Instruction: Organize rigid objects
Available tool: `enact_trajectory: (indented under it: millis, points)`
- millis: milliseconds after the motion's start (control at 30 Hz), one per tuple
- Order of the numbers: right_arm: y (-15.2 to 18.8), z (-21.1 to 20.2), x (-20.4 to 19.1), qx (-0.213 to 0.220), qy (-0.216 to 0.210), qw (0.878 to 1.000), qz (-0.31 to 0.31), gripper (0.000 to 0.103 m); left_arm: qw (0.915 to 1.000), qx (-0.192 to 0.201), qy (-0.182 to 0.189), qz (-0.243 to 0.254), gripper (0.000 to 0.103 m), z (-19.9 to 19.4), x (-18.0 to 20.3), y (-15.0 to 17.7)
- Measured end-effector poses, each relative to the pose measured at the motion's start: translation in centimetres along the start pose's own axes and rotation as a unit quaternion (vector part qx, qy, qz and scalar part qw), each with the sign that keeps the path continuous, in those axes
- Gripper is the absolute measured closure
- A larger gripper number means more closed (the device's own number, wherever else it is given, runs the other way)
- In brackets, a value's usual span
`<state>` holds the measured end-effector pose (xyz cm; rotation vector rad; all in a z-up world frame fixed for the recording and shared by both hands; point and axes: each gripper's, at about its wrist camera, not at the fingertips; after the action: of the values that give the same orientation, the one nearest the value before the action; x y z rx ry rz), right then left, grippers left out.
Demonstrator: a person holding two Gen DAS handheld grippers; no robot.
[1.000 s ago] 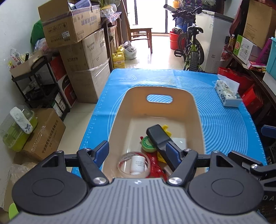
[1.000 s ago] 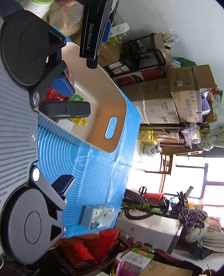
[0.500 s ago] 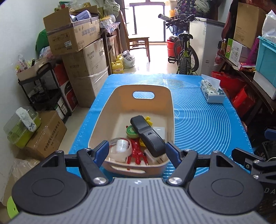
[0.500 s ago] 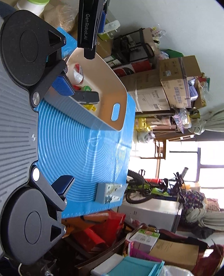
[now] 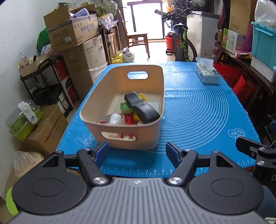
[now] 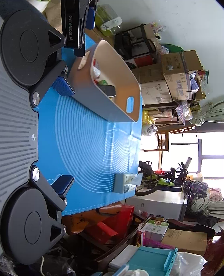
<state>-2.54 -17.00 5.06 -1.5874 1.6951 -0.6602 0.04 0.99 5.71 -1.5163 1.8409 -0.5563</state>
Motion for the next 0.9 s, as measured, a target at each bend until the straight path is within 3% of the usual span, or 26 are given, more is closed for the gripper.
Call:
enact_trajectory:
  millis: [400, 533, 900]
  points:
    - [2.8, -0.8, 0.3, 0.014, 0.0, 1.0, 0.004, 0.005, 0.9997, 0.002, 0.013, 0.019, 0.03, 1.1, 1.6, 3.0]
    - [2.9, -0.6, 0.1, 0.01, -0.003, 1.0, 0.0, 0.005, 0.9994, 0.02, 0.014, 0.026, 0.03, 0.6, 1.8, 3.0]
    - [3.1, -0.7, 0.5, 0.017, 0.0, 1.0, 0.011, 0.005, 0.9993, 0.022, 0.02, 0.022, 0.03, 0.7, 1.7, 3.2]
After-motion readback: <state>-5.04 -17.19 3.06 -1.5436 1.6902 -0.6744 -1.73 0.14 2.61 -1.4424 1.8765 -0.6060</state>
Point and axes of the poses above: each gripper's, at about its wrist camera, not at the fingertips, and z roughly the way its jaws point, x to its right, y to its underside, and after that the axes turned 9 degrees about z, right-handed
